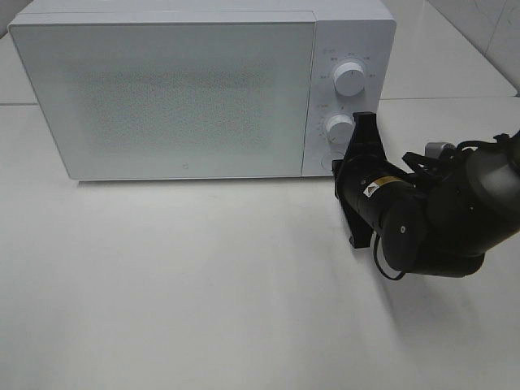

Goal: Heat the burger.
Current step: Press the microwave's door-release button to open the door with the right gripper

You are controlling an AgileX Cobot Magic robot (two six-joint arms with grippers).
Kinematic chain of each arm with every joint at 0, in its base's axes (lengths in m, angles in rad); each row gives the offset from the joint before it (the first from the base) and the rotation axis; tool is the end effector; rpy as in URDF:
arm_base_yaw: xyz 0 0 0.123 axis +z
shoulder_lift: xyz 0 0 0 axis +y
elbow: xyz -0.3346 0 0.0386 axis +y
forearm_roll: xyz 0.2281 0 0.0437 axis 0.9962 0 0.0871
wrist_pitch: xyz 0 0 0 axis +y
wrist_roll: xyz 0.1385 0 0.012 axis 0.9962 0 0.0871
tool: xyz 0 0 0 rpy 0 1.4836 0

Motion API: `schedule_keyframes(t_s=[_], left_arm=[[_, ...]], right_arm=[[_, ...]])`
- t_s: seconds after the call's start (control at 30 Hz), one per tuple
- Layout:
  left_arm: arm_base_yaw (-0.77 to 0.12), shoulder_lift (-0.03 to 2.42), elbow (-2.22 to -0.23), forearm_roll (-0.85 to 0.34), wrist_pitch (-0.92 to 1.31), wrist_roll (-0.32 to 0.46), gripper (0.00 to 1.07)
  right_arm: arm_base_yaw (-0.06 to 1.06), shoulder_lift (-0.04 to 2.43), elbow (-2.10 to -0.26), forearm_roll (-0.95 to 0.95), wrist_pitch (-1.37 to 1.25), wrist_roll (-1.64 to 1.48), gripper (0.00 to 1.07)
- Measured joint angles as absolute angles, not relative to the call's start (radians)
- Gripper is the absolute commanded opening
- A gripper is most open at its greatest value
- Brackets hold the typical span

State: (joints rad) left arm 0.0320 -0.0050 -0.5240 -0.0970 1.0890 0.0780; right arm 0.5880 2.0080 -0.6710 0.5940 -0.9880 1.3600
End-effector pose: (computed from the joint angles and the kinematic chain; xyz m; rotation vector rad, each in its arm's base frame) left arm -0.0361 -0.0131 0.2498 0.0547 2.0394 -0.0470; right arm 0.3583 0.1609 0.1557 1.3665 1.5101 1.0787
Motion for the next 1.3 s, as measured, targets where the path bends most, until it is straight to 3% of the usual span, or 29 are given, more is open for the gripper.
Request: schedule_keyframes(t_s=[1.3], left_arm=[[0.032, -0.005, -0.524, -0.097, 1.089, 0.078, 0.99]], right_arm=[[0.518, 2.132, -0.826, 0.583, -0.936, 1.344, 0.0]])
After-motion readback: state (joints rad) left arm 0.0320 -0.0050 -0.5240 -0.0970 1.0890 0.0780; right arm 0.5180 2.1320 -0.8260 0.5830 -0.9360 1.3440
